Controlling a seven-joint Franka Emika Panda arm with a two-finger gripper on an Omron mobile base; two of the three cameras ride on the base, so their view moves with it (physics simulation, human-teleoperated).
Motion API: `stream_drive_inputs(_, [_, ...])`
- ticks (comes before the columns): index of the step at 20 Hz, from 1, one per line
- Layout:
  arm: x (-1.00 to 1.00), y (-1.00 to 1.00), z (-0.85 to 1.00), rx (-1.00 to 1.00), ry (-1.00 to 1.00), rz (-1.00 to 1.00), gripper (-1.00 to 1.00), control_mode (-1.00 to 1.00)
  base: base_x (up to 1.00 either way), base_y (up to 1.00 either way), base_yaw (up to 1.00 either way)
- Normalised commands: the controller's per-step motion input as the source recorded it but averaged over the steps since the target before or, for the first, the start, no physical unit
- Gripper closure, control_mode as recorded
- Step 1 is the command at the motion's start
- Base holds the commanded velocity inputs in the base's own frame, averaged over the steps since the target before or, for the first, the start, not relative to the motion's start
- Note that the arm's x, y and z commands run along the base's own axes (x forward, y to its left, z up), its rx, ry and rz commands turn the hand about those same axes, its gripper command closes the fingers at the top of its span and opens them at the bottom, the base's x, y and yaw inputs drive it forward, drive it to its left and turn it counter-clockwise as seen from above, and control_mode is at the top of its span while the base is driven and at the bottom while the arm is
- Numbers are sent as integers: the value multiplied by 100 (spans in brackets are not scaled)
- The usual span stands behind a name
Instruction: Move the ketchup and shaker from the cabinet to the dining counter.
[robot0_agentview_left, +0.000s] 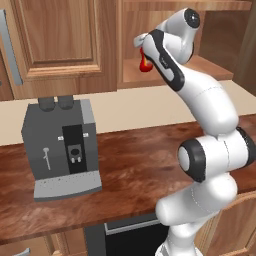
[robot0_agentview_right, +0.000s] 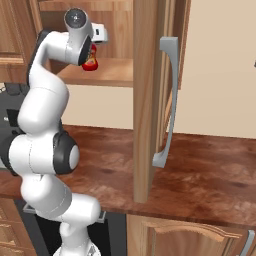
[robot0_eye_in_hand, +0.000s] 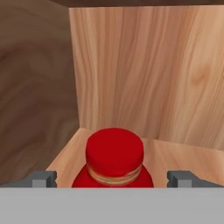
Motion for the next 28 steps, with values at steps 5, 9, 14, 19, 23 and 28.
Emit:
stream_drive_inputs(5, [16,0,-8,0,1,0,-100,-100,0,0,0])
stream_drive_inputs(9, [18,0,-6,0,1,0,-100,-100,0,0,0])
stream_drive_inputs(14, [17,0,0,0,0,0,-100,-100,0,0,0])
stream_drive_inputs(19, [12,0,0,0,0,0,-100,-100,0,0,0])
stream_drive_inputs(23, [3,0,0,0,0,0,-100,-100,0,0,0])
stream_drive_inputs(28, [0,6,0,0,-1,0,-100,-100,0,0,0])
